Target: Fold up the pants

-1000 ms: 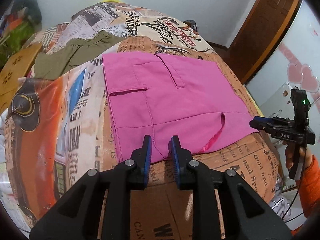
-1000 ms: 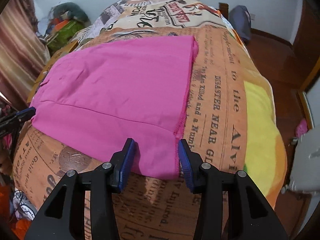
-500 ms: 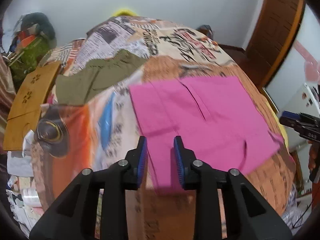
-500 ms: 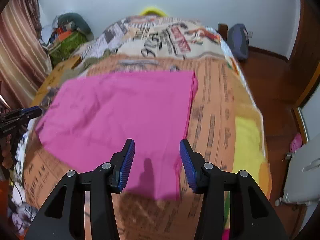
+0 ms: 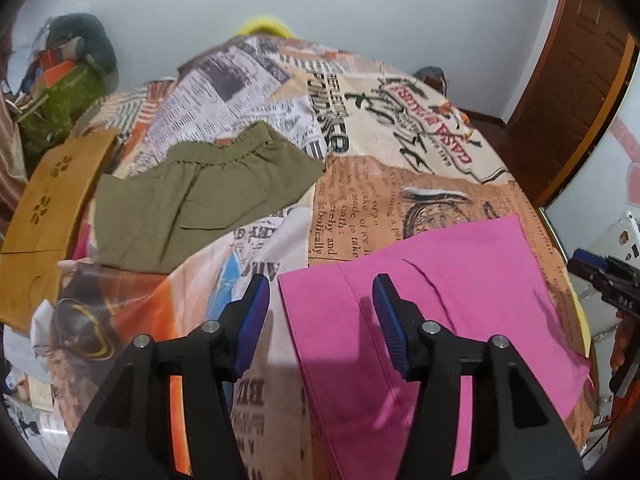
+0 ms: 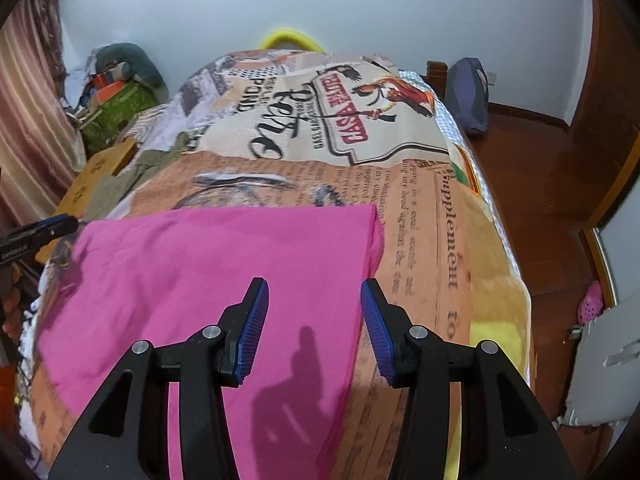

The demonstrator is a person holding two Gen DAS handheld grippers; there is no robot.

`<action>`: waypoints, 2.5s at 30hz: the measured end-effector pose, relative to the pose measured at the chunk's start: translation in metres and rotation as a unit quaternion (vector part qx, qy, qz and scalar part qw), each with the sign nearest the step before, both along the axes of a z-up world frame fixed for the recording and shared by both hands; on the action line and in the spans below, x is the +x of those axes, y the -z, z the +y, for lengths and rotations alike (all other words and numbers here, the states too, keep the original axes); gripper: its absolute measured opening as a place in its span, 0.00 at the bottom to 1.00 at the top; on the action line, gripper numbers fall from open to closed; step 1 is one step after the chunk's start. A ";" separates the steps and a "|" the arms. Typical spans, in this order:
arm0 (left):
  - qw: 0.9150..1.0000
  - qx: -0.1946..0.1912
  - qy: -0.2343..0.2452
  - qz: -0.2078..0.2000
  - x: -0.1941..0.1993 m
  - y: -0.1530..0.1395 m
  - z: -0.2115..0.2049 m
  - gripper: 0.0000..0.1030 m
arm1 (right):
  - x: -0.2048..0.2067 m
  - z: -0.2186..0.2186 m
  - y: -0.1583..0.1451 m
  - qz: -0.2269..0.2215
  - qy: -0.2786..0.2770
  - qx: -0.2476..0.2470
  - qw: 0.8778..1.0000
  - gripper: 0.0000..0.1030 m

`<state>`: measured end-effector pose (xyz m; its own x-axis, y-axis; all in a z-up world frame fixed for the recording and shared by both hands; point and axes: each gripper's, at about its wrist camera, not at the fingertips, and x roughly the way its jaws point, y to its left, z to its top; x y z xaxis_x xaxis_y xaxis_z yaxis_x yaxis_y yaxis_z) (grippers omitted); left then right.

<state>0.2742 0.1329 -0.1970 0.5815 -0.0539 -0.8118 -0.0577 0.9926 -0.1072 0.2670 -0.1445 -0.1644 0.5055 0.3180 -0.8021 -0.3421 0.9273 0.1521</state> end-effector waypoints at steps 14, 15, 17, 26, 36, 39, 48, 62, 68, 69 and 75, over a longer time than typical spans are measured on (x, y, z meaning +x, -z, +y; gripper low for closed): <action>0.998 -0.055 0.005 0.021 0.017 0.047 0.010 0.42 | 0.082 0.006 0.062 0.056 0.010 0.004 0.998 0.35; 0.998 -0.056 0.006 0.020 0.017 0.047 0.009 0.40 | 0.083 0.008 0.065 0.054 0.008 0.000 0.999 0.32; 0.998 -0.063 0.009 0.015 0.016 0.044 0.007 0.26 | 0.083 0.015 0.067 0.042 0.003 -0.024 0.999 0.28; 1.000 -0.022 0.003 0.009 0.012 0.043 0.003 0.22 | 0.087 0.028 0.071 0.032 -0.011 -0.070 0.997 0.15; 1.000 0.029 0.000 0.003 0.004 0.008 0.003 0.33 | 0.085 0.033 0.048 0.043 -0.011 -0.085 0.995 0.21; 0.999 0.030 0.026 -0.016 -0.001 -0.012 -0.003 0.41 | 0.073 0.036 0.026 0.023 -0.026 -0.058 0.998 0.34; 0.998 0.002 0.058 0.006 0.019 0.005 -0.039 0.48 | 0.044 0.089 0.019 0.011 -0.116 -0.050 0.992 0.39; 0.998 0.030 0.043 0.030 0.009 0.043 -0.002 0.67 | 0.054 0.063 0.059 0.065 -0.089 -0.027 0.994 0.56; 0.999 0.005 0.027 0.036 0.005 0.043 0.006 0.67 | 0.049 0.061 0.058 0.055 -0.076 -0.071 0.993 0.56; 0.999 0.017 0.027 0.035 0.004 0.041 0.002 0.67 | 0.049 0.058 0.056 0.056 -0.072 -0.075 0.993 0.56; 0.998 0.053 0.034 0.012 -0.017 0.011 -0.012 0.66 | 0.031 0.040 0.022 0.035 -0.053 -0.054 0.997 0.56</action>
